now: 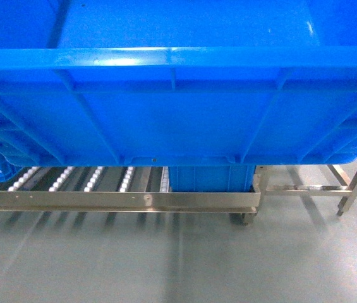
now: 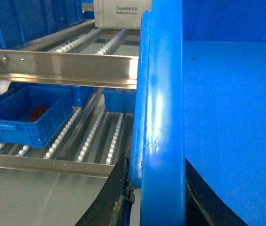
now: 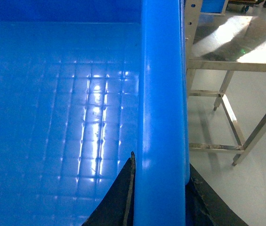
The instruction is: Place box next to blue box on left shelf
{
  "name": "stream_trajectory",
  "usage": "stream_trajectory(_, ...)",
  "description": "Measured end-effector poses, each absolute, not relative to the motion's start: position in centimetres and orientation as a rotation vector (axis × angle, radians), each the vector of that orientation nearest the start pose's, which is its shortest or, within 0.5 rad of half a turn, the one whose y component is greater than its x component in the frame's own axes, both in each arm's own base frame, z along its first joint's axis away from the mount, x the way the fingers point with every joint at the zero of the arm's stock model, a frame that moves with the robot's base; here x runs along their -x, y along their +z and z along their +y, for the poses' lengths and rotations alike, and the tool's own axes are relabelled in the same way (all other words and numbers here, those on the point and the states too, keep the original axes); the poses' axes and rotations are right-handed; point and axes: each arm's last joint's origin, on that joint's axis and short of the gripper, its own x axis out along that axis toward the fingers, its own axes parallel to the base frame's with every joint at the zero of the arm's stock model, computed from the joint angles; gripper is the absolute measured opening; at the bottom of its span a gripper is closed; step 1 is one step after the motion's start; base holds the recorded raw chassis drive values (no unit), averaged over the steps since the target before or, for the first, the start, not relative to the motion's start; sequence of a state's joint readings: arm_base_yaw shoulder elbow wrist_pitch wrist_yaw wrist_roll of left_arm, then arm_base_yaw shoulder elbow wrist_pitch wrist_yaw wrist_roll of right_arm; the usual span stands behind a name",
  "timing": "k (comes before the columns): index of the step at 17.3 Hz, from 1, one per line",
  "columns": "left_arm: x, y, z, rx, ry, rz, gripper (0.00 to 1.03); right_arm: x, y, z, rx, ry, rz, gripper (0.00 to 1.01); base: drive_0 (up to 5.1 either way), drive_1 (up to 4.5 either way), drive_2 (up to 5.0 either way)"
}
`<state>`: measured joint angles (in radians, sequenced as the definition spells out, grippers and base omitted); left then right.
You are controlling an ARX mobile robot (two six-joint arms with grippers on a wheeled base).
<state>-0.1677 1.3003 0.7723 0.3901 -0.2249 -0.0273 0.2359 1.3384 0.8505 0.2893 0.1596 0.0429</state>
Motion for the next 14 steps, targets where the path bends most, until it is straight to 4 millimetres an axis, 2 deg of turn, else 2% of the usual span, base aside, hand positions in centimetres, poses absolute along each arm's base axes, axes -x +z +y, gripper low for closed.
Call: stream_trajectory(14, -28.34, 27.31, -4.14, 0.000, 0.059, 0.135, 0.18, -29.11, 27.90, 6.52, -0.003, 0.072, 0.201, 0.20, -5.0, 2.43, 2.4)
